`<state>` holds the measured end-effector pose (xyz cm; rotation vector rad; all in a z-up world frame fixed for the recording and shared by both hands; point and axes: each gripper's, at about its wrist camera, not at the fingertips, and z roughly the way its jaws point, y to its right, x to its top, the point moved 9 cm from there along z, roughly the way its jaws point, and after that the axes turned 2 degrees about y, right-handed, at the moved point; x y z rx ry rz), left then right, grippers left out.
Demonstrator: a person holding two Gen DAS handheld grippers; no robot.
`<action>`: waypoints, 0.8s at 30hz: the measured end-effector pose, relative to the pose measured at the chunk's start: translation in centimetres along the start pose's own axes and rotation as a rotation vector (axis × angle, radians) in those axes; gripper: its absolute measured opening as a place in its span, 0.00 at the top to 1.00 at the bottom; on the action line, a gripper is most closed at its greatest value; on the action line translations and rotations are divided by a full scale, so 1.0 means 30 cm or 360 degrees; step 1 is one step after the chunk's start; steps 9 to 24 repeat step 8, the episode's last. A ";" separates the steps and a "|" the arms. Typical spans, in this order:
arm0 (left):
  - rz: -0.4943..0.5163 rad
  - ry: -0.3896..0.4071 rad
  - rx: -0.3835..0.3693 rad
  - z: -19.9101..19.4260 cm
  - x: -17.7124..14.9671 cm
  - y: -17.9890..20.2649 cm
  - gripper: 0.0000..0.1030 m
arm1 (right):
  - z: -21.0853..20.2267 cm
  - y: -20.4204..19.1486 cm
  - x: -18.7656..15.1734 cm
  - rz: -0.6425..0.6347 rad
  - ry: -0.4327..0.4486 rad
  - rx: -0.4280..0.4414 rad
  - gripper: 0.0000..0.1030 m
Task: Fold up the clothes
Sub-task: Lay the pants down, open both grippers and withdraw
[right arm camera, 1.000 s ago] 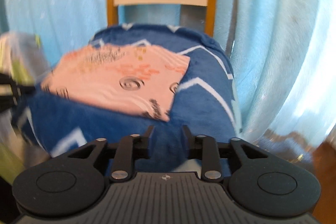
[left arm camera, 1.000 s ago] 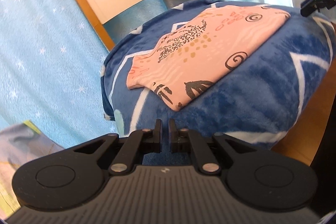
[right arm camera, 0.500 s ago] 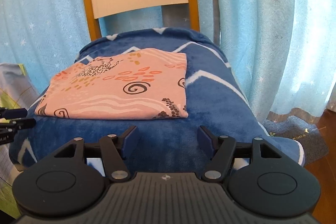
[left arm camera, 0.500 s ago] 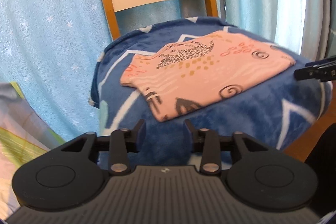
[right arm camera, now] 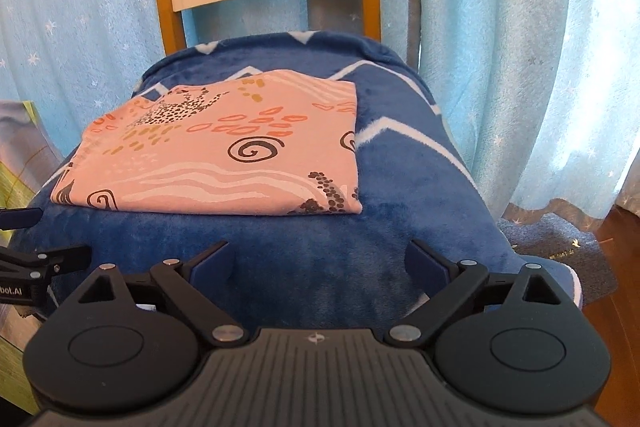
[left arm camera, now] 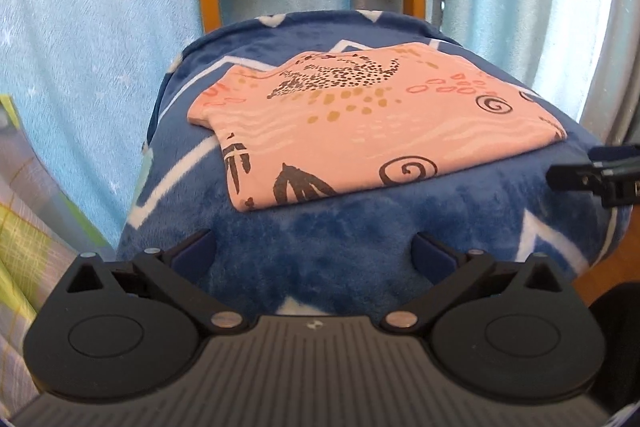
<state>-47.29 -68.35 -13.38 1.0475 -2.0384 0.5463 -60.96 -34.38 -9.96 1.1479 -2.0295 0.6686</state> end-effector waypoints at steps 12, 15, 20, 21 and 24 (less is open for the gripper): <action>-0.0045 0.0002 0.0025 0.003 0.006 -0.001 0.00 | 0.000 -0.005 -0.004 -0.0019 -0.0007 -0.0003 0.04; -0.0045 0.0002 0.0025 0.003 0.006 -0.001 0.00 | 0.000 -0.005 -0.004 -0.0019 -0.0007 -0.0003 0.04; -0.0045 0.0002 0.0025 0.003 0.006 -0.001 0.00 | 0.000 -0.005 -0.004 -0.0019 -0.0007 -0.0003 0.04; -0.0045 0.0002 0.0025 0.003 0.006 -0.001 0.00 | 0.000 -0.005 -0.004 -0.0019 -0.0007 -0.0003 0.04; -0.0045 0.0002 0.0025 0.003 0.006 -0.001 0.00 | 0.000 -0.005 -0.004 -0.0019 -0.0007 -0.0003 0.04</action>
